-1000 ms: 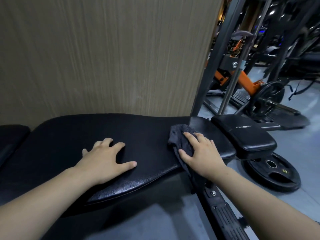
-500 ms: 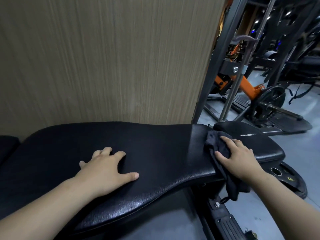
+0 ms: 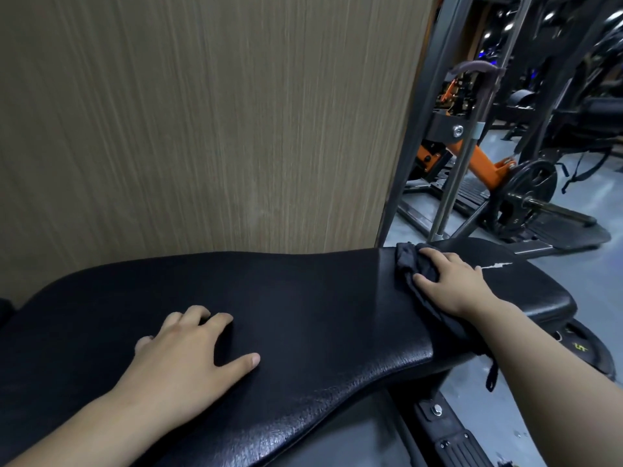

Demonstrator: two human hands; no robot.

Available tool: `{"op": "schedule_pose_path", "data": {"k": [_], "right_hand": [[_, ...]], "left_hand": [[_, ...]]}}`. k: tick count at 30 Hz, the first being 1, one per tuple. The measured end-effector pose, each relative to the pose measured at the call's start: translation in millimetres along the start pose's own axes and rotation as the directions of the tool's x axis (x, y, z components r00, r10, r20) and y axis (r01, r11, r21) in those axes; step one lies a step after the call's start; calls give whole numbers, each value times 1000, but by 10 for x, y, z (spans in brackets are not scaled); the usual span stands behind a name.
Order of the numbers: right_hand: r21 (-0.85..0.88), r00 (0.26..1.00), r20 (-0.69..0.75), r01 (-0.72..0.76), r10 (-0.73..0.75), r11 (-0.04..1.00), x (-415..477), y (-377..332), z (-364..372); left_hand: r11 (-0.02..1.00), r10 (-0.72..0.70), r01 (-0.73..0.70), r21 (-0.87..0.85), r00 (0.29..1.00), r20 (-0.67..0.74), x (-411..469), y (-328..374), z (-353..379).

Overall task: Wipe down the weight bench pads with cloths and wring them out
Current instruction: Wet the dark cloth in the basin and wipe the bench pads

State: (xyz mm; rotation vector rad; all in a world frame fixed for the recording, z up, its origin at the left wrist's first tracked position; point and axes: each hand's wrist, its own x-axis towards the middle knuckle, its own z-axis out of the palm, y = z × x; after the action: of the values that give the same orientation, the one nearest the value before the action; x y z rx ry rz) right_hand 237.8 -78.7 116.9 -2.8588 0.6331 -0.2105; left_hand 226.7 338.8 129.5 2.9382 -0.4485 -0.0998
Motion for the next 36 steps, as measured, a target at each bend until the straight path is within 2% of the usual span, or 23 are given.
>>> {"op": "schedule_pose_path", "data": {"k": [4, 12, 16, 21, 29, 36], "right_hand": [[6, 999, 8, -37, 37, 999, 188, -125, 54], [9, 994, 48, -101, 100, 995, 532, -470, 97], [-52, 991, 97, -84, 89, 995, 694, -685, 79], [-76, 983, 184, 10, 4, 997, 756, -1073, 127], [43, 941, 225, 251, -254, 967, 568, -2008, 432], [108, 914, 243, 308, -326, 945, 437, -2616, 588]], "left_hand": [[999, -21, 19, -35, 998, -63, 48, -109, -24], [997, -77, 76, -31, 996, -42, 41, -410, -65], [993, -113, 111, -37, 993, -45, 19, -544, -118], [990, -141, 140, -34, 989, -44, -8, -674, -123], [984, -178, 177, -25, 983, -44, -47, -810, -154], [979, -204, 204, -15, 978, -46, -80, -940, -213]]}}
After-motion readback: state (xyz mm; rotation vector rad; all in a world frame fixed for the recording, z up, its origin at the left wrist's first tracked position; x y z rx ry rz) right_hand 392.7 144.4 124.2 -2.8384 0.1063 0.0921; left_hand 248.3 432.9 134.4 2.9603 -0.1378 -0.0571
